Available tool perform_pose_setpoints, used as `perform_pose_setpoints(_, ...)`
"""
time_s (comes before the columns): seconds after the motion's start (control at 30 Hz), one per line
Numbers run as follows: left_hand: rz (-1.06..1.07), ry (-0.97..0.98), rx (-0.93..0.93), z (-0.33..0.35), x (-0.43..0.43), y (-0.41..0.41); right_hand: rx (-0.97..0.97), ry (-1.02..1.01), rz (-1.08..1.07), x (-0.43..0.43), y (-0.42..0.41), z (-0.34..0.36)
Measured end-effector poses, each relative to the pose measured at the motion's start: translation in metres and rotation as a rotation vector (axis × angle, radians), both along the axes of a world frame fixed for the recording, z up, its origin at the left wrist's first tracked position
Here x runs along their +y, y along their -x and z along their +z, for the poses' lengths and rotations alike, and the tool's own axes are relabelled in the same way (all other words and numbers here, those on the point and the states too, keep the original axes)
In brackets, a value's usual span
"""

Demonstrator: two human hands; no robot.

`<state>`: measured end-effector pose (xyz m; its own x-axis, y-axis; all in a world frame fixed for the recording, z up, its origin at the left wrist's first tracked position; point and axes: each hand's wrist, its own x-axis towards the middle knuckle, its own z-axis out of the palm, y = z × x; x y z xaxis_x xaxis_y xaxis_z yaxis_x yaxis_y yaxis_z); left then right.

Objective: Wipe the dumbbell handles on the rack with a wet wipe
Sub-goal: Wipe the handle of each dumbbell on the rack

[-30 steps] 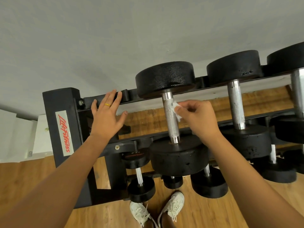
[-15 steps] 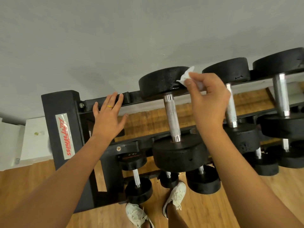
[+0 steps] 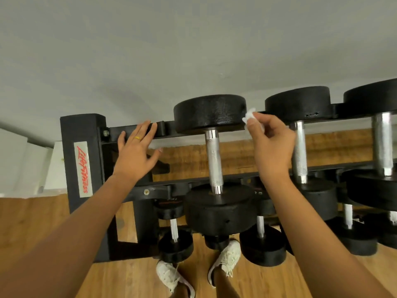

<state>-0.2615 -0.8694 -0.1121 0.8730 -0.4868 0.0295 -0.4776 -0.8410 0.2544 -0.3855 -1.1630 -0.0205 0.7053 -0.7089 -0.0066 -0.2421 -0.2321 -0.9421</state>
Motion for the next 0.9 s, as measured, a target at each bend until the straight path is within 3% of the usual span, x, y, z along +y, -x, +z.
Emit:
perform_pose_setpoints(0.17, 0.007, -0.014, 0.002, -0.001, 0.000, -0.001, -0.140, 0.226, 0.144, 0.012, -0.015, 0.021)
perform_pose_setpoints(0.37, 0.001, -0.021, -0.011, -0.002, -0.001, -0.001, 0.088, -0.106, 0.060, -0.023, -0.032, -0.002)
perform_pose_setpoints(0.57, 0.009, -0.012, -0.038, -0.007, -0.001, -0.001, 0.192, -0.372, 0.127, 0.014, 0.024, -0.020)
perform_pose_setpoints(0.77, 0.008, -0.021, -0.084, -0.009, -0.002, 0.000, 0.131, -0.278, 0.199, 0.026, -0.012, -0.027)
perform_pose_setpoints(0.9, 0.010, -0.011, -0.085, -0.012, -0.001, 0.000, 0.189, -0.185, 0.296, 0.025, 0.012, -0.028)
